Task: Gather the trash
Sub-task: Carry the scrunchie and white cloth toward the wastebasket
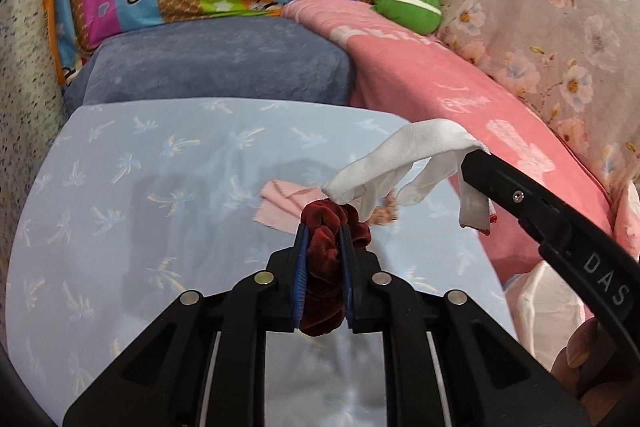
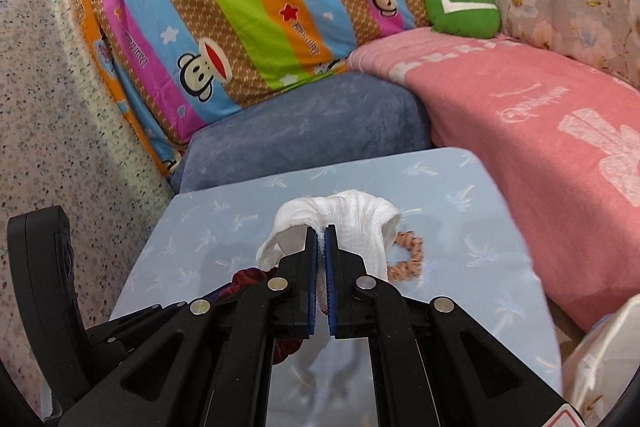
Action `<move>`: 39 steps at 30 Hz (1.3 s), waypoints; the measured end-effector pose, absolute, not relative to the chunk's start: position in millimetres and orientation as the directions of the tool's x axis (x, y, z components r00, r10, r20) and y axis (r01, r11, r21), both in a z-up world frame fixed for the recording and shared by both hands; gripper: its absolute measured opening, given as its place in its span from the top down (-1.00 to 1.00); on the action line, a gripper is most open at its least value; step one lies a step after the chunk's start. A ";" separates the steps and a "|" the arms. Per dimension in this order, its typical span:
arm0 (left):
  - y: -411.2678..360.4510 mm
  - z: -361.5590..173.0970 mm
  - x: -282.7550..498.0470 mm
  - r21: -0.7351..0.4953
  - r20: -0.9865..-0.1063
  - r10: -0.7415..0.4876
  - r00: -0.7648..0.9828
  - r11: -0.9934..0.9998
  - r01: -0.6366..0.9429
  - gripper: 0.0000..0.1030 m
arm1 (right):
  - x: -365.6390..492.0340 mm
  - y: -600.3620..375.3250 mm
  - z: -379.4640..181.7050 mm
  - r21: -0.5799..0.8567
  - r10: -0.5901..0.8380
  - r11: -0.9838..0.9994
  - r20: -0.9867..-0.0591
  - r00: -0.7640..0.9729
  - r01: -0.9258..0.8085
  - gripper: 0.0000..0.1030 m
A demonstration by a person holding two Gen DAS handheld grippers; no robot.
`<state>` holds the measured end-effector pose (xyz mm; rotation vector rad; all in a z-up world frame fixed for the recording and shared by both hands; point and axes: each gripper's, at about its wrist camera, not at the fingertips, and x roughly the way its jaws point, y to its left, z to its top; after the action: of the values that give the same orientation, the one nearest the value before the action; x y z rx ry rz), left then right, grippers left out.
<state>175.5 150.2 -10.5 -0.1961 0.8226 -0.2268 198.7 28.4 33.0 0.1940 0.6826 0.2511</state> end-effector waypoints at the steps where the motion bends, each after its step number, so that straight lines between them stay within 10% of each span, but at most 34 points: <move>1: 144.8 -6.5 171.3 -0.258 -0.695 -0.281 0.662 0.957 0.136 0.72 | 192.5 21.6 36.9 0.263 0.288 0.952 -0.591 0.754 -0.158 0.93; 39: -95.2 27.2 74.3 -0.211 -0.688 -0.522 0.504 0.809 0.549 0.69 | -2.1 -263.4 32.0 0.348 -0.060 0.891 -0.546 0.835 0.292 0.93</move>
<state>74.3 -95.2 27.2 0.0369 0.8177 -0.6466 -2.1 -263.4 32.0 0.4374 0.5541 -0.1927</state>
